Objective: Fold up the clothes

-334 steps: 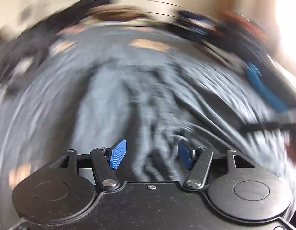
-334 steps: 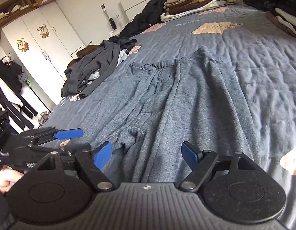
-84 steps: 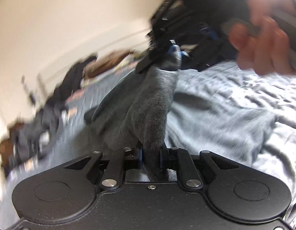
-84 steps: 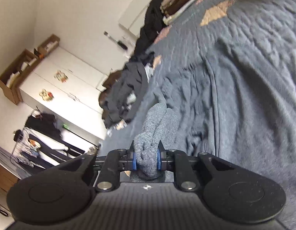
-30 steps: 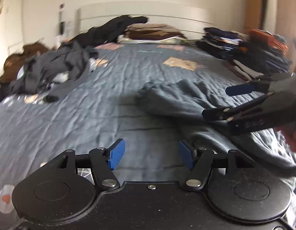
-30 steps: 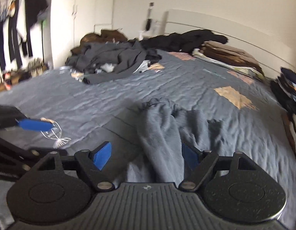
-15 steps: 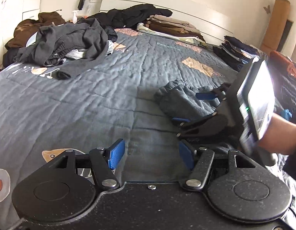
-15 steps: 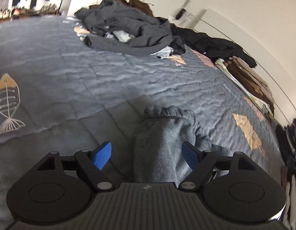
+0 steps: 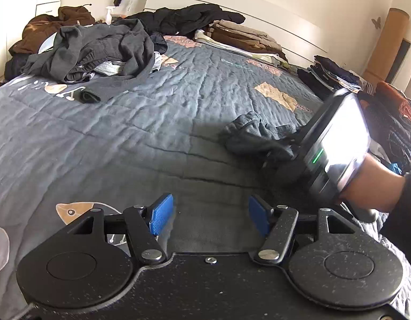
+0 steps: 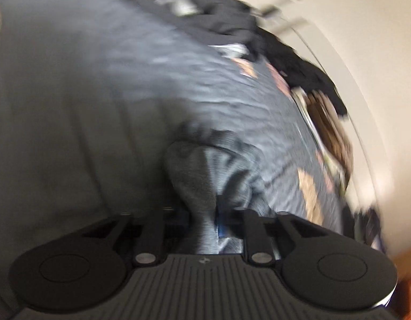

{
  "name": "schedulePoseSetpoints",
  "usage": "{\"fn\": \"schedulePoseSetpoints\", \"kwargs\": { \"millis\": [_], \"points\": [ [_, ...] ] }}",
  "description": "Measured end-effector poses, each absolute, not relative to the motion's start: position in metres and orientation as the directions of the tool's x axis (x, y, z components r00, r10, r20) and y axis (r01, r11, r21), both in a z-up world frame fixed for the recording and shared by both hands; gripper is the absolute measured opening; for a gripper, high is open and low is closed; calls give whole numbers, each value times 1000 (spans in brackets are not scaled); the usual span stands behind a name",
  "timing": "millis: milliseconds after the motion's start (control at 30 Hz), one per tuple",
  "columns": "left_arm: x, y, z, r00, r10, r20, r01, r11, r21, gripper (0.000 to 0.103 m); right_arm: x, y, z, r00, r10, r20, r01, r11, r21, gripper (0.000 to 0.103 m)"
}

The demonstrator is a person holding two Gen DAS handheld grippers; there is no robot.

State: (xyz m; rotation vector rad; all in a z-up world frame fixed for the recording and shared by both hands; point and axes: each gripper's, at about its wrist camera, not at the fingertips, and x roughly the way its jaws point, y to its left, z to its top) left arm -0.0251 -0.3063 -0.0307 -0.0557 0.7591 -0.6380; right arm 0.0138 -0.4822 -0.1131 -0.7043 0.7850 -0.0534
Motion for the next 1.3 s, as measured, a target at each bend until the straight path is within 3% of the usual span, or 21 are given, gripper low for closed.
{"fn": "schedulePoseSetpoints", "kwargs": {
  "millis": [100, 167, 267, 367, 433, 533, 667, 800, 967, 1133, 1233, 1300],
  "points": [
    [-26, -307, -31, 546, -561, -622, 525, 808, -268, 63, 12, -530, -74, 730, -137, -670, -7, 978, -208, 13],
    [-26, -308, -31, 545, -563, -621, 528, 806, -267, 63, 5, -569, -56, 758, -53, -650, 111, 993, 49, 12],
    [-26, -309, -31, 544, -564, -621, 531, 805, -265, 63, -11, -622, -45, 792, -49, -608, 247, 938, 245, 13],
    [-27, -310, -31, 544, -563, -622, 535, 804, -260, 63, -16, -653, -55, 744, -145, -653, 333, 927, 174, 19],
    [-27, -311, -32, 544, -561, -624, 536, 804, -256, 63, -19, -662, -65, 701, -220, -679, 354, 933, 63, 28],
    [-27, -312, -32, 542, -560, -627, 538, 804, -254, 63, -27, -671, -73, 699, -246, -672, 367, 929, 42, 42],
    [-28, -314, -33, 539, -558, -631, 540, 804, -250, 63, -34, -662, -68, 765, -251, -594, 306, 952, -8, 57],
    [-29, -316, -34, 536, -555, -636, 544, 803, -243, 65, -27, -625, -75, 773, -214, -597, 50, 959, -280, 72],
    [-29, -318, -36, 529, -556, -641, 547, 801, -244, 65, -18, -593, -79, 815, -200, -544, -85, 887, -453, 74],
    [-28, -320, -38, 522, -553, -650, 542, 803, -248, 65, -10, -544, -95, 857, -193, -477, -241, 668, -704, 75],
    [-27, -321, -40, 517, -552, -654, 541, 803, -250, 66, 0, -527, -107, 844, -173, -508, -337, 566, -753, 75],
    [-26, -322, -41, 513, -548, -660, 539, 805, -249, 66, 10, -528, -103, 832, -144, -536, -340, 630, -698, 72]
  ]
}}
